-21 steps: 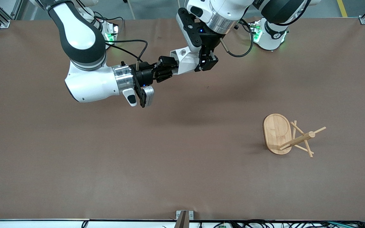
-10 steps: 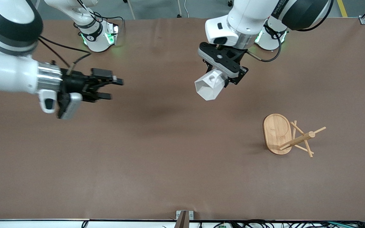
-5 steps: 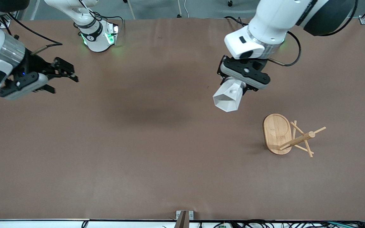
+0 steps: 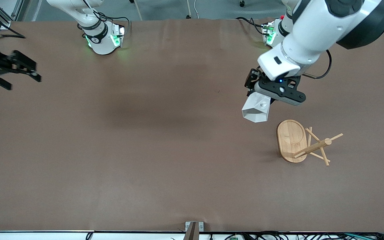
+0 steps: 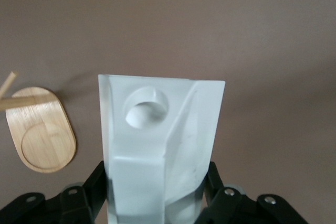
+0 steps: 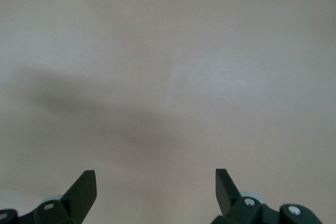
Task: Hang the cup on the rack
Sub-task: 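Lower the cup with the left gripper onto a peg of the wooden rack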
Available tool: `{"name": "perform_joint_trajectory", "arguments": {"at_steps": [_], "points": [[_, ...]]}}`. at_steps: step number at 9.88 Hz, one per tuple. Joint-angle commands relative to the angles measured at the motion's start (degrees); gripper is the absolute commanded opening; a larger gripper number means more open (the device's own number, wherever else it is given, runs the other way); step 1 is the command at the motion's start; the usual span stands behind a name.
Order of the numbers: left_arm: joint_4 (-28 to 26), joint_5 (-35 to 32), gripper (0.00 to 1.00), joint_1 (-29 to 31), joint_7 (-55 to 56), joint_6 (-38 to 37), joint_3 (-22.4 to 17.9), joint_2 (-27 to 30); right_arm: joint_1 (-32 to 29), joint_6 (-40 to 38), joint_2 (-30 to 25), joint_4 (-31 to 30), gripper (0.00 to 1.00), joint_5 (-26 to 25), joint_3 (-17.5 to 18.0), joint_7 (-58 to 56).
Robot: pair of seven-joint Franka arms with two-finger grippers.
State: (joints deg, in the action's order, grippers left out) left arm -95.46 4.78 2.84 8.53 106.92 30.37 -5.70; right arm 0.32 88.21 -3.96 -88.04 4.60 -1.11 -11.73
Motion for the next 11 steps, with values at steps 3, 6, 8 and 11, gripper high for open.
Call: {"name": "perform_joint_trajectory", "arguments": {"at_steps": [3, 6, 8, 11], "points": [[-17.10, 1.29, 0.00, -1.00, -7.27, 10.22, -4.42, 4.54, 0.12, -0.85, -0.09, 1.29, 1.00, -3.90, -1.61, 2.05], [-21.33, 1.03, 0.00, -0.73, -12.04, 12.33, -8.20, 4.55, -0.05, -3.57, -0.09, -0.02, 1.00, -3.99, -1.62, 9.87], [-23.19, 1.03, 0.01, -0.91, -18.69, 14.72, -11.37, 4.20, -0.06, -2.70, -0.09, -0.64, 1.00, -4.69, -1.70, 9.97], [-23.81, 1.03, 0.01, -0.91, -24.96, 16.03, -13.49, 3.06, -0.67, -2.52, 0.79, -0.47, 1.00, -6.80, -1.70, 10.15]]}}
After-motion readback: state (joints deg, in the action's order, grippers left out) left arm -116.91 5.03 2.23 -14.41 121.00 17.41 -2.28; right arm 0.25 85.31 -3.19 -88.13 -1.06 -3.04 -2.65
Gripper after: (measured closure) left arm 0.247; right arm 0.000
